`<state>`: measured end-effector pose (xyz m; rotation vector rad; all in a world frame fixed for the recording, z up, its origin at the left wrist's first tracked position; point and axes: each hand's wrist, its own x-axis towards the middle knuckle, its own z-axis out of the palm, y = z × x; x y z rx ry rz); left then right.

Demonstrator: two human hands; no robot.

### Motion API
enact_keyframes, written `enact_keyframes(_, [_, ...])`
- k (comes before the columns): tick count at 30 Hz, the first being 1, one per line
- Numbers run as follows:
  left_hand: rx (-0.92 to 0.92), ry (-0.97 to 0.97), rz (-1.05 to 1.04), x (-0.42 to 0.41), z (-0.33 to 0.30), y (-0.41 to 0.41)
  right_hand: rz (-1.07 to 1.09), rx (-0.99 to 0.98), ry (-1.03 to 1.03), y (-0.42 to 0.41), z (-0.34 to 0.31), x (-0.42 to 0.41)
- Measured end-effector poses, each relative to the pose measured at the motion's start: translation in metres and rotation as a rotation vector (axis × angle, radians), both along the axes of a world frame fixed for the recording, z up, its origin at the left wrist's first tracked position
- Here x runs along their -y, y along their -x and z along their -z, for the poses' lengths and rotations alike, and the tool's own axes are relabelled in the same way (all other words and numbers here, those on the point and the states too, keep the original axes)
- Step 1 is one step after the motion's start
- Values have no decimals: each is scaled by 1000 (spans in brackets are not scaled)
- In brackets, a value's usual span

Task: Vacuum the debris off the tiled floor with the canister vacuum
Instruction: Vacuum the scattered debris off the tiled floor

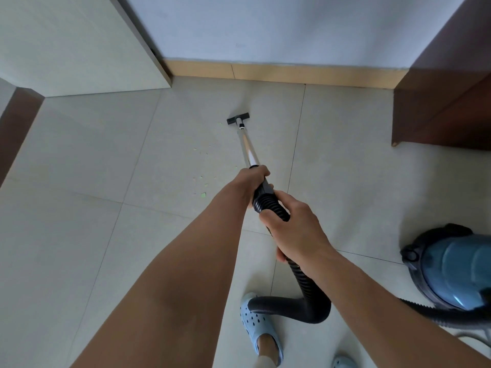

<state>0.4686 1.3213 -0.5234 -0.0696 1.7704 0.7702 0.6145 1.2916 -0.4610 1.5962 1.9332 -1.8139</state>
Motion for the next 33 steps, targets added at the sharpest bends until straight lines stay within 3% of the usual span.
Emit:
enact_keyframes(8, [-22, 44, 8, 24, -15, -19, 77, -112, 133, -22, -6, 24])
enact_keyframes(33, [59, 36, -39, 113, -23, -96, 26, -95, 162, -100, -27, 104])
